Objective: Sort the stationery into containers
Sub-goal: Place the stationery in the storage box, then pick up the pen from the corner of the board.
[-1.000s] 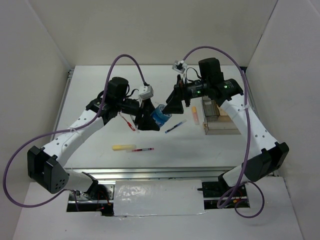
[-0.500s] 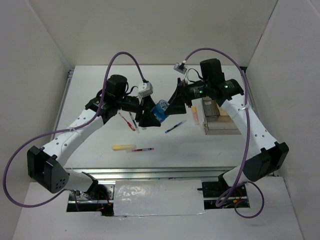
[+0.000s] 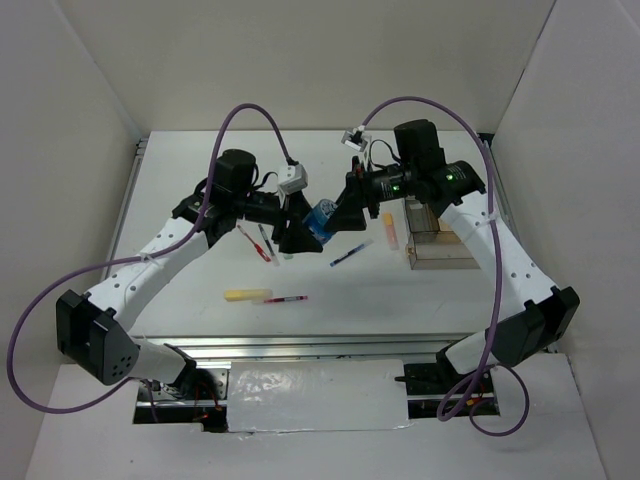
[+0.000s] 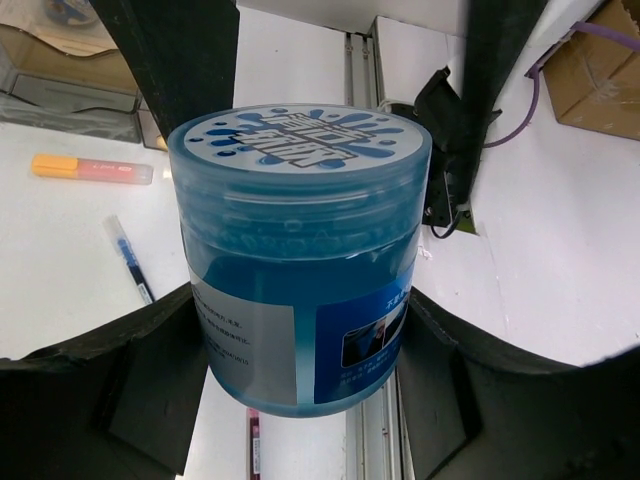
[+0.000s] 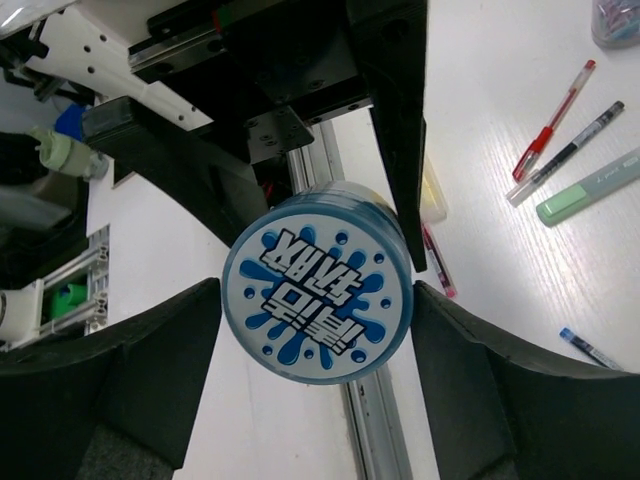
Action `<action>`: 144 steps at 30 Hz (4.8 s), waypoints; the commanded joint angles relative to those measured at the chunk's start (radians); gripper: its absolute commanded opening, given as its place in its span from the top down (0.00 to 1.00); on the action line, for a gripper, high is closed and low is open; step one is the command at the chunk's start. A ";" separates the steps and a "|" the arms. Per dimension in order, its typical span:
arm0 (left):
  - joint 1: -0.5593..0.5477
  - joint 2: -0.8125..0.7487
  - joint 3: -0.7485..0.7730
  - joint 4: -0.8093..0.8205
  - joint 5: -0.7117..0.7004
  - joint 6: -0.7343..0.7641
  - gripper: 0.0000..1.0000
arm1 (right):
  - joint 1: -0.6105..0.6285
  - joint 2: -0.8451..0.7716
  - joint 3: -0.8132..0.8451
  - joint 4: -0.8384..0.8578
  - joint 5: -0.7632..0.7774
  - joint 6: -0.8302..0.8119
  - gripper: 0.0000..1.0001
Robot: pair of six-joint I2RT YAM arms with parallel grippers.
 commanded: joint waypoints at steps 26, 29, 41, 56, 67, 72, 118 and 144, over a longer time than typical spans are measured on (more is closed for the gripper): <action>0.224 0.131 0.180 -0.257 -0.218 -0.211 0.01 | -0.429 -0.078 -0.024 -0.172 0.198 -0.165 0.67; 0.215 0.081 0.155 -0.221 -0.319 -0.204 0.01 | -0.525 -0.085 -0.054 -0.155 0.389 -0.174 0.67; 0.210 0.114 0.254 -0.318 -0.689 -0.199 0.01 | -0.738 0.046 -0.060 -0.051 0.886 -0.157 0.69; 0.209 0.083 0.177 -0.298 -0.818 -0.299 0.01 | -0.732 0.276 0.050 0.064 1.144 -0.080 0.74; 0.207 0.088 0.169 -0.305 -0.786 -0.285 0.01 | -0.727 0.392 0.091 0.096 1.140 -0.019 0.77; 0.207 0.103 0.178 -0.316 -0.801 -0.280 0.01 | -0.726 0.410 0.073 0.133 1.161 -0.003 0.79; 0.230 -0.044 -0.108 -0.313 -0.542 0.175 0.07 | -0.752 0.353 -0.131 0.208 1.037 0.050 0.22; -0.121 0.129 -0.294 -0.272 -0.824 0.383 0.45 | -0.767 -0.018 -0.085 0.024 0.594 -0.072 0.21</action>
